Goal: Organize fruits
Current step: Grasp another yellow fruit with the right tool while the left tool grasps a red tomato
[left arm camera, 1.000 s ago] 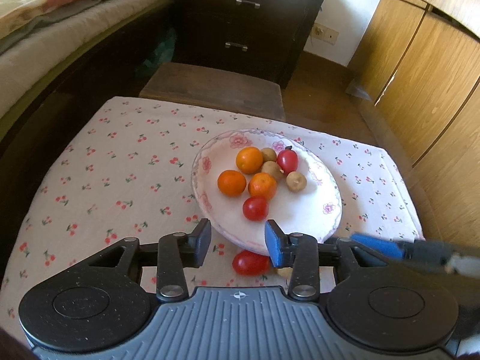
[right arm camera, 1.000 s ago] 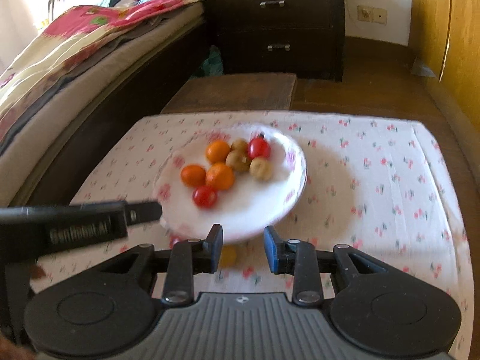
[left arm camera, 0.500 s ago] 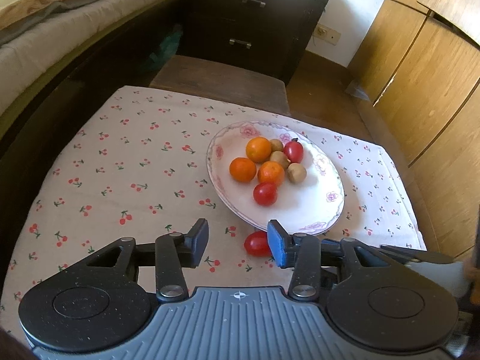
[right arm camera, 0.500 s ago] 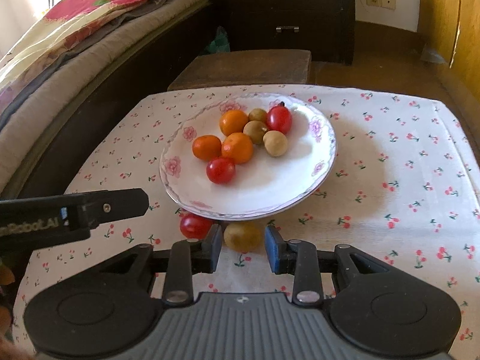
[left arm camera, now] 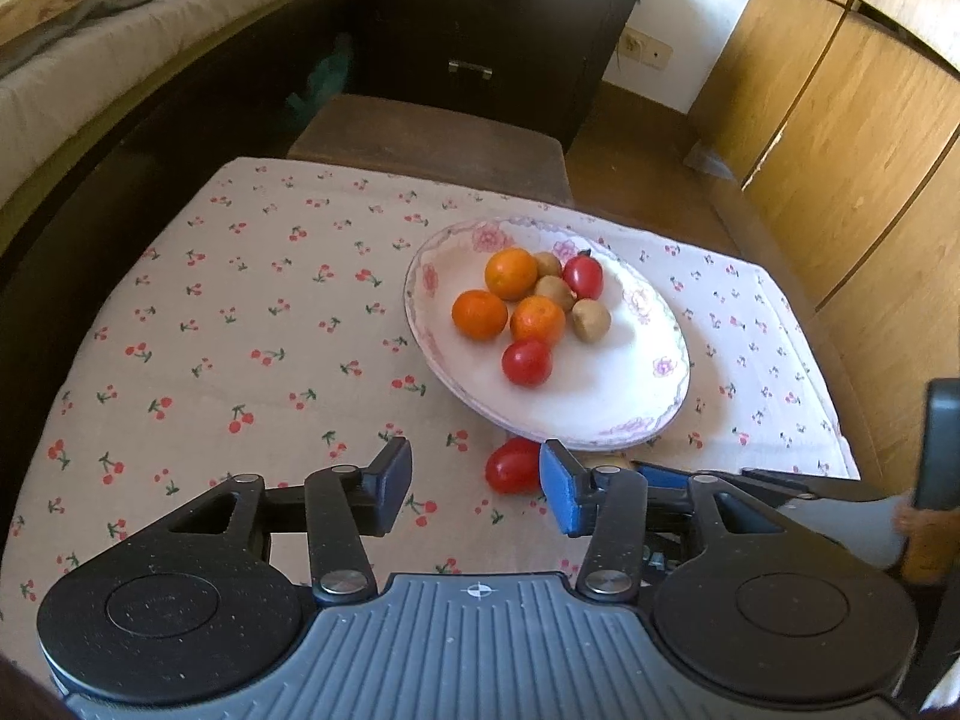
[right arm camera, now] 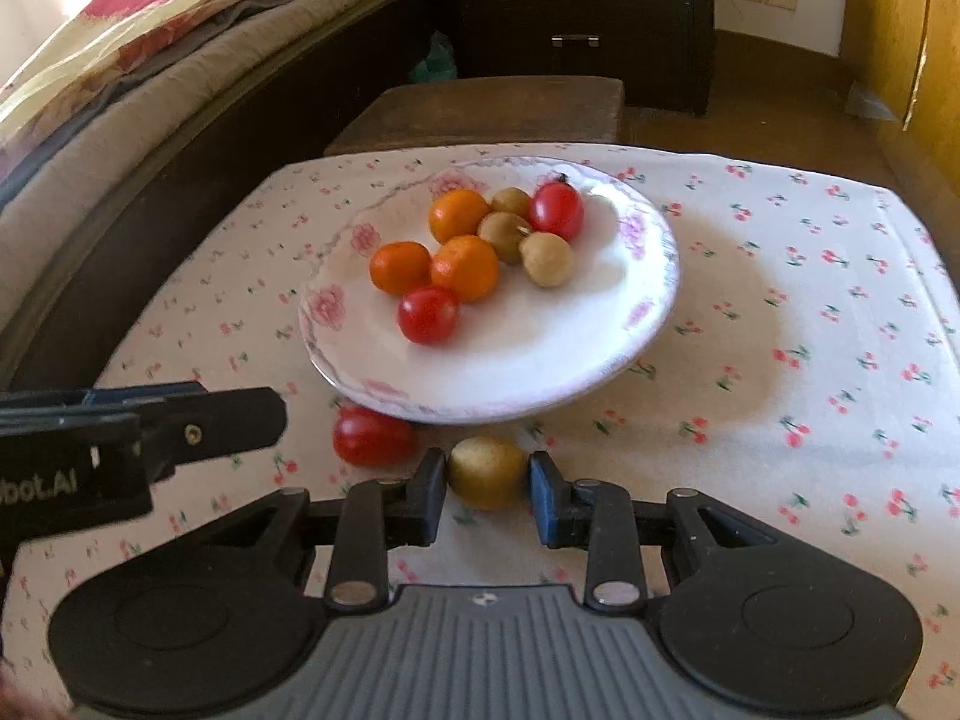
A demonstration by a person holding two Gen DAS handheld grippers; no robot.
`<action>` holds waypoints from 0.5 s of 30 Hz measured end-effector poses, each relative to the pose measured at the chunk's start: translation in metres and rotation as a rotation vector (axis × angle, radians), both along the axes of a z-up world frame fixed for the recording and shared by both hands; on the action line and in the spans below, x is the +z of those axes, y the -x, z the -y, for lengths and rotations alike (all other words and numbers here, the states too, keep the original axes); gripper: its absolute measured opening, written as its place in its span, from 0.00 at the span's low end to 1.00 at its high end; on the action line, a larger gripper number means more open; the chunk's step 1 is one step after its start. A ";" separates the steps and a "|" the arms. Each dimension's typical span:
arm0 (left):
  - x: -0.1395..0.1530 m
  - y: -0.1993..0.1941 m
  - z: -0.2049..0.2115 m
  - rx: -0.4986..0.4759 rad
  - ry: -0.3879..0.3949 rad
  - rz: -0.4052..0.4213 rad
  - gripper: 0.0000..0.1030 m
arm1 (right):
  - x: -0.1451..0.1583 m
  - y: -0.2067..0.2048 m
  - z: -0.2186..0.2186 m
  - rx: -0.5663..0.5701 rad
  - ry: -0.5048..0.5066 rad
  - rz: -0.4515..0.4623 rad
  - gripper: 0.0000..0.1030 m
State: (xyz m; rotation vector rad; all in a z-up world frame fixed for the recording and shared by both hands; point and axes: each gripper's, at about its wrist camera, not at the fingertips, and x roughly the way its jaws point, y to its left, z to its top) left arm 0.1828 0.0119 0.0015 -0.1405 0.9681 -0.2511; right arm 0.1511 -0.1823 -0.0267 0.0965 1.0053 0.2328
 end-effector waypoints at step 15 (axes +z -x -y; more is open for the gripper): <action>-0.031 -0.015 0.032 -0.119 -0.012 -0.019 0.55 | 0.008 0.024 0.038 -0.021 -0.027 -0.023 0.30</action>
